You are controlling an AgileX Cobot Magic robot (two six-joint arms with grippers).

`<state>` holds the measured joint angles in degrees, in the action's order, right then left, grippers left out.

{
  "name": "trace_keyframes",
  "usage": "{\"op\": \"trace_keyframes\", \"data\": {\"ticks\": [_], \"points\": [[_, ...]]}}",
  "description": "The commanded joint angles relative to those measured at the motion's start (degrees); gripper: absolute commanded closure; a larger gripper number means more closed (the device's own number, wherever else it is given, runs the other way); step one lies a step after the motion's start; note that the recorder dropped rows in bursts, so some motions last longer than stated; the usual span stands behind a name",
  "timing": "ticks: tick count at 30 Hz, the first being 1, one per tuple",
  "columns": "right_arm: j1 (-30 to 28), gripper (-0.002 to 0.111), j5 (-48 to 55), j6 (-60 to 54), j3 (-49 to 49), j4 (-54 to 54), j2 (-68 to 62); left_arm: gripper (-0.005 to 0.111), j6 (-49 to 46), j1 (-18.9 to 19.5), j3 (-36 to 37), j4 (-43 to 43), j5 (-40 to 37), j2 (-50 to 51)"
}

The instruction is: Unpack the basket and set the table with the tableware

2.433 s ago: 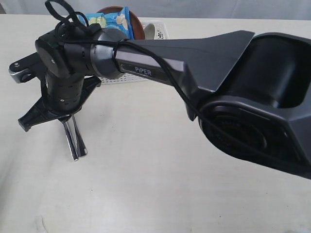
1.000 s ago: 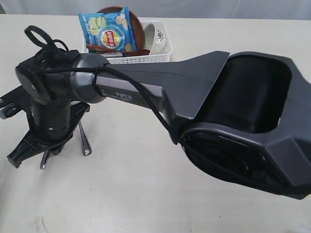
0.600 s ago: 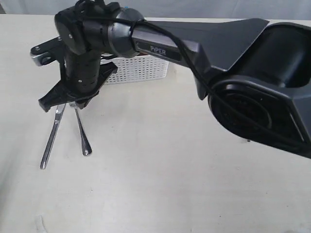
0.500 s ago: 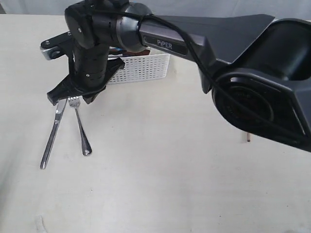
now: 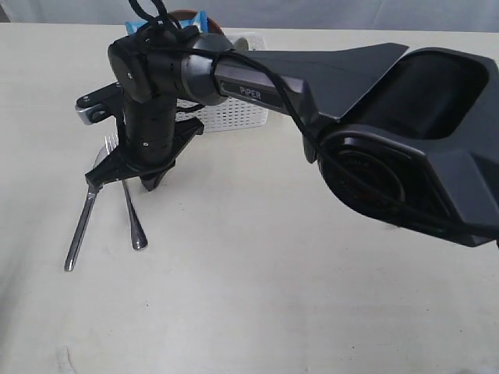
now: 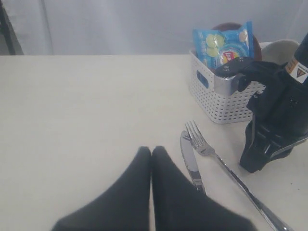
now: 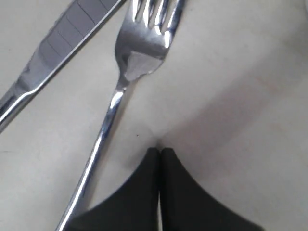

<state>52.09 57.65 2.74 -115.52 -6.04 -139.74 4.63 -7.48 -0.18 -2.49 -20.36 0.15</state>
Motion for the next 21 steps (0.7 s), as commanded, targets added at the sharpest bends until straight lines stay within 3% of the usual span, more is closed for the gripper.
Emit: {"op": "trace_keyframes", "data": {"ticks": [1, 21], "points": [[0.4, 0.109, 2.1, -1.8, -0.3, -2.3, 0.0, 0.107, 0.2, 0.1, 0.2, -0.5, 0.6, -0.1], [4.8, 0.109, 6.4, -3.5, -0.3, -4.7, 0.0, 0.107, 0.2, 0.1, 0.2, -0.5, 0.6, -0.1]]}}
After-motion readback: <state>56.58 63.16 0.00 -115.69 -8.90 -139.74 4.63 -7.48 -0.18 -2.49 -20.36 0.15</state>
